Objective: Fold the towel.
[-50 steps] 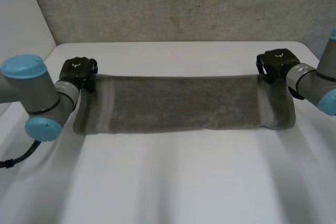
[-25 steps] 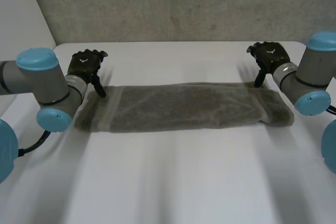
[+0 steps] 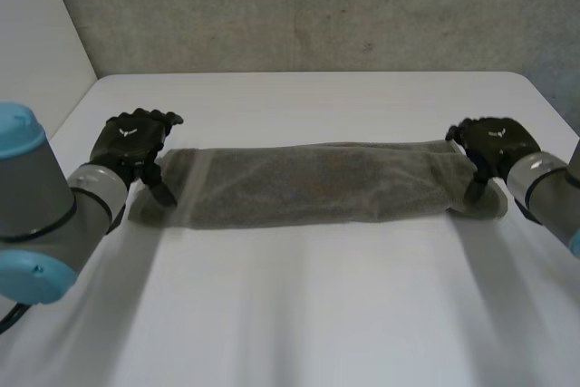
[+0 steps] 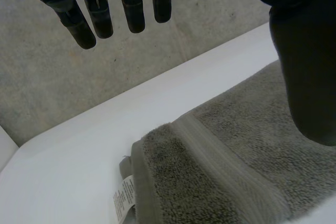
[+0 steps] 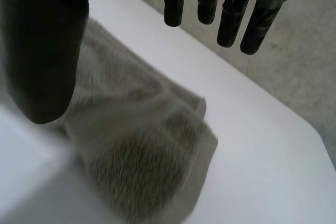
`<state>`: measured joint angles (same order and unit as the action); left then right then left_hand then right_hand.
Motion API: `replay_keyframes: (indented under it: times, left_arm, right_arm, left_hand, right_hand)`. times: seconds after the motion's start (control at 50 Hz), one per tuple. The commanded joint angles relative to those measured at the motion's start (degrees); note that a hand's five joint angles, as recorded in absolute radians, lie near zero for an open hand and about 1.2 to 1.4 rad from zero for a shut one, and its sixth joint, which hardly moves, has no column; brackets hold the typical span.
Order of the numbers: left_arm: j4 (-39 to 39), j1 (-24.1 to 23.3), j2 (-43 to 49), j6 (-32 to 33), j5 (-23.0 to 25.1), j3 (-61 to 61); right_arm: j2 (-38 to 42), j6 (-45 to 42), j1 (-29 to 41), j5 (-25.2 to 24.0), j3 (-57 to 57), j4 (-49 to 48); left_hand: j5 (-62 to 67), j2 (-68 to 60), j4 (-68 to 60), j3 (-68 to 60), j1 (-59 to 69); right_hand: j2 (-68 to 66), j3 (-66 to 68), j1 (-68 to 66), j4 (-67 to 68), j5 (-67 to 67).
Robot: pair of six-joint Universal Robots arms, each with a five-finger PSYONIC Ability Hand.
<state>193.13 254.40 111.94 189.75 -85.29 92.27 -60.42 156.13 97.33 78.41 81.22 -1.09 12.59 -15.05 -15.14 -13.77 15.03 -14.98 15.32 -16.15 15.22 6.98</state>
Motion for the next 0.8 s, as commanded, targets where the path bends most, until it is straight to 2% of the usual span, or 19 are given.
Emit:
replay_keyframes:
  times: [0.02,0.1,0.12,0.14,0.16,0.18,0.2,0.32,0.36,0.46,0.56,0.62,0.64,0.66,0.68,0.72,0.74,0.78,0.8]
  left_arm:
    - [4.18,-0.49,-0.67,0.18,-0.05,3.18]
    - [4.36,-0.49,-0.5,0.09,-0.05,3.18]
    - [4.45,-0.49,-0.32,0.09,-0.05,3.18]
    - [4.45,-0.49,-0.15,0.09,-0.05,3.18]
    - [4.45,-0.49,-0.15,0.09,-0.05,3.18]
    - [4.45,-0.49,-0.06,0.09,-0.05,3.18]
    - [4.45,-0.49,-0.06,0.09,-0.05,3.18]
    - [4.45,-0.49,-0.15,0.09,-0.05,3.53]
    - [4.54,-0.4,-0.32,0.09,-0.05,3.53]
    - [4.54,0.13,-0.59,0.01,-0.05,3.62]
    - [4.54,0.22,-0.67,0.09,-0.05,3.71]
    - [4.54,0.22,-0.67,0.09,-0.14,3.62]
    - [4.54,0.22,-0.67,0.09,-0.14,3.62]
    - [4.54,0.04,-0.67,0.01,-0.14,3.62]
    - [4.54,-0.05,-0.67,0.0,-0.14,3.62]
    - [4.54,-0.13,-0.67,0.0,-0.22,3.71]
    - [4.54,-0.31,-0.76,0.0,-0.31,3.79]
    - [4.54,-0.31,-0.76,0.0,-0.31,4.06]
    - [4.54,-0.31,-0.76,0.0,-0.31,4.06]
  right_arm:
    - [5.29,-3.46,-1.44,0.16,1.49,-3.57]
    - [9.18,-4.96,-2.14,0.42,-0.54,-4.1]
    - [10.4,-5.48,-2.32,0.68,-1.84,-4.1]
    - [11.37,-5.75,-2.41,1.3,-2.99,-4.01]
    - [11.38,-5.75,-2.41,1.3,-3.0,-4.01]
    - [11.81,-5.75,-2.49,2.35,-3.96,-4.19]
    - [11.9,-5.75,-2.5,3.84,-4.57,-4.45]
    - [12.08,-6.63,-3.29,7.63,-6.34,-4.89]
    - [11.73,-9.34,-5.91,8.68,-6.86,-4.45]
    - [10.33,-16.54,-10.74,9.39,-8.0,-4.45]
    - [6.89,-20.87,-11.11,9.12,-10.03,-4.45]
    - [4.7,-20.17,-4.9,8.51,-13.36,-4.54]
    - [4.7,-20.16,-4.87,8.51,-13.37,-4.54]
    - [4.43,-19.9,-0.34,8.16,-14.33,-5.06]
    - [4.43,-19.9,-0.3,8.16,-14.34,-5.07]
    - [4.69,-20.6,8.89,7.55,-16.44,-5.85]
    - [4.7,-20.6,8.93,7.54,-16.45,-5.86]
    - [5.05,-20.52,17.06,5.71,-17.5,-7.87]
    - [5.05,-20.52,17.1,5.7,-17.5,-7.88]
  left_hand:
    - [-12.21,4.67,4.76,3.39,-4.65]
    - [-12.21,4.67,4.76,3.39,-4.65]
    - [-12.21,4.67,4.76,3.39,-4.65]
    - [-12.21,4.67,4.76,3.39,-4.65]
    - [-12.21,4.67,4.76,3.39,-4.65]
    - [-12.21,4.67,4.76,3.39,-4.65]
    - [-12.21,4.67,4.76,3.39,-4.65]
    - [-12.38,4.84,4.93,3.56,-4.82]
    - [-12.38,4.84,4.93,3.56,-4.82]
    - [-12.38,4.84,4.93,3.56,-4.82]
    - [-12.38,4.84,4.93,3.56,-4.82]
    - [-12.38,4.84,4.93,3.56,-4.82]
    - [-12.38,4.84,4.93,3.56,-4.82]
    - [-12.38,4.84,4.93,3.56,-4.82]
    - [-12.38,4.84,4.93,3.56,-4.82]
    - [-12.38,4.84,4.93,3.56,-4.82]
    - [-12.38,4.84,4.93,3.56,-4.82]
    - [-12.38,4.84,4.93,3.56,-4.82]
    - [-12.38,4.84,4.93,3.56,-4.82]
  right_hand:
    - [-6.02,5.68,-4.84,5.78,4.02]
    - [-11.42,11.08,-10.25,11.18,9.42]
    - [-21.58,21.24,-20.4,21.34,19.58]
    - [-37.33,36.99,-36.16,37.1,35.34]
    - [-37.49,37.15,-36.32,37.26,35.5]
    - [-55.81,55.47,-54.64,55.57,53.81]
    - [-64.93,64.59,-63.75,64.69,62.93]
    - [-65.02,64.68,-63.85,64.78,63.02]
    - [-65.02,64.68,-63.85,64.78,63.02]
    - [-65.02,64.68,-63.85,64.78,63.02]
    - [-65.02,64.68,-63.85,64.78,63.02]
    - [-65.02,64.68,-63.85,64.78,63.02]
    - [-65.02,64.68,-63.85,64.78,63.02]
    - [-65.02,64.68,-63.85,64.78,63.02]
    - [-65.02,64.68,-63.85,64.78,63.02]
    - [-65.02,64.68,-63.85,64.78,63.02]
    - [-65.02,64.68,-63.85,64.78,63.02]
    - [-65.02,64.68,-63.85,64.78,63.02]
    - [-65.02,64.68,-63.85,64.78,63.02]
